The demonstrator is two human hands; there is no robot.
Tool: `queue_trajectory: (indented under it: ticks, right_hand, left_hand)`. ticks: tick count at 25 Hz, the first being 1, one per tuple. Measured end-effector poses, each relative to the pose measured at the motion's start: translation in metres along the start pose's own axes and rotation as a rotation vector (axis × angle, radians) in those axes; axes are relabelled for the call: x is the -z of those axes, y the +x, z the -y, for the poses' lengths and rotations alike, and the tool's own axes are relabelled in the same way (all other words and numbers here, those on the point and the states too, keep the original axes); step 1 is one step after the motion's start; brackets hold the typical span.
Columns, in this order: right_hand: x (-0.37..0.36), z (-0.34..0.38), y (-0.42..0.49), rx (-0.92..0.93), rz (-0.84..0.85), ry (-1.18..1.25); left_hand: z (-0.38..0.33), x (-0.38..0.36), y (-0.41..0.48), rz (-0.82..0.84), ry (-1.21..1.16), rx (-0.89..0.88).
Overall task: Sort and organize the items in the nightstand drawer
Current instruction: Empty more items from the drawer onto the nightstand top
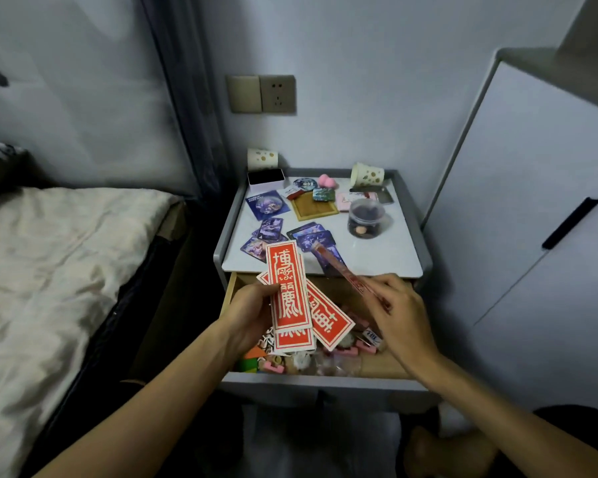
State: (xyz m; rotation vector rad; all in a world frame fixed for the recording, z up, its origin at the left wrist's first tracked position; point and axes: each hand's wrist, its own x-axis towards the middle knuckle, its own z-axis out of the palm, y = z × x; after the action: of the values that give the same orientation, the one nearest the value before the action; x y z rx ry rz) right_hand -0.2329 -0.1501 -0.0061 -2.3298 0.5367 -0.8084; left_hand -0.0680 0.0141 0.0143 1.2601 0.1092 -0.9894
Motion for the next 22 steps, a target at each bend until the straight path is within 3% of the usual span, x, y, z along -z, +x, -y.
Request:
queue_trajectory:
  ticks: [7, 13, 17, 22]
  right_hand:
    - [0.005, 0.036, 0.028, 0.026, 0.194, -0.196]
    - [0.0, 0.012, 0.037, -0.079, 0.295, -0.168]
    - [-0.006, -0.011, 0.045, -0.294, 0.344, 0.11]
    - [0.004, -0.049, 0.073, -0.62, 0.128, 0.508]
  left_hand:
    - [-0.006, -0.054, -0.001, 0.082, 0.051, -0.017]
    - [-0.007, -0.074, 0.021, 0.171, 0.02, -0.032]
    - [-0.004, -0.094, 0.045, 0.192, 0.146, -0.001]
    - [0.002, -0.128, 0.087, 0.227, 0.302, -0.004]
